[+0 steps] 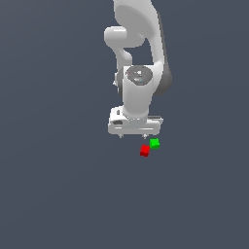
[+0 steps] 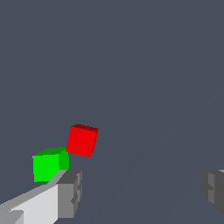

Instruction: Stack the red cube on top of the green cube.

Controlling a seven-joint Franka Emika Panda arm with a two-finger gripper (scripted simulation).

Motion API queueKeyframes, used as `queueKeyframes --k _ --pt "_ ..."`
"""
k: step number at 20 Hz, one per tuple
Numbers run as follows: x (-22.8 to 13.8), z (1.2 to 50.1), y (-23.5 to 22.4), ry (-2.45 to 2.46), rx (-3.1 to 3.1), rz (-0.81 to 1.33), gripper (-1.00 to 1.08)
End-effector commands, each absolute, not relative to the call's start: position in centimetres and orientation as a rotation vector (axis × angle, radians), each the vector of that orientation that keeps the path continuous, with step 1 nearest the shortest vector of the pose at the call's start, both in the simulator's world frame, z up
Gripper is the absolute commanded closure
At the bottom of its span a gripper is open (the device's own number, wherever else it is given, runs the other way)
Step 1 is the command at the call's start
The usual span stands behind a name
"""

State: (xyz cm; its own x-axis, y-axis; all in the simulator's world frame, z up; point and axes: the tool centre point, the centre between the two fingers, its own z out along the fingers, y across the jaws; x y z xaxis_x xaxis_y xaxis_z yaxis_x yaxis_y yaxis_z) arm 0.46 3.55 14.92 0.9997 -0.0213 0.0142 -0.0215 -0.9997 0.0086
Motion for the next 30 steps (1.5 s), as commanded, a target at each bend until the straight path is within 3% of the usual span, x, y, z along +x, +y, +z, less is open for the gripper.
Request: queueKeyframes --k 1,15,30 --pt "0.3 13.9 4.4 -0.077 3.133 0.019 -0.92" --pt "0.5 7.7 9.8 -0.352 3.120 0.002 -0.92" --pt "0.7 6.8 10.5 -0.384 3.118 0.000 -0.92"
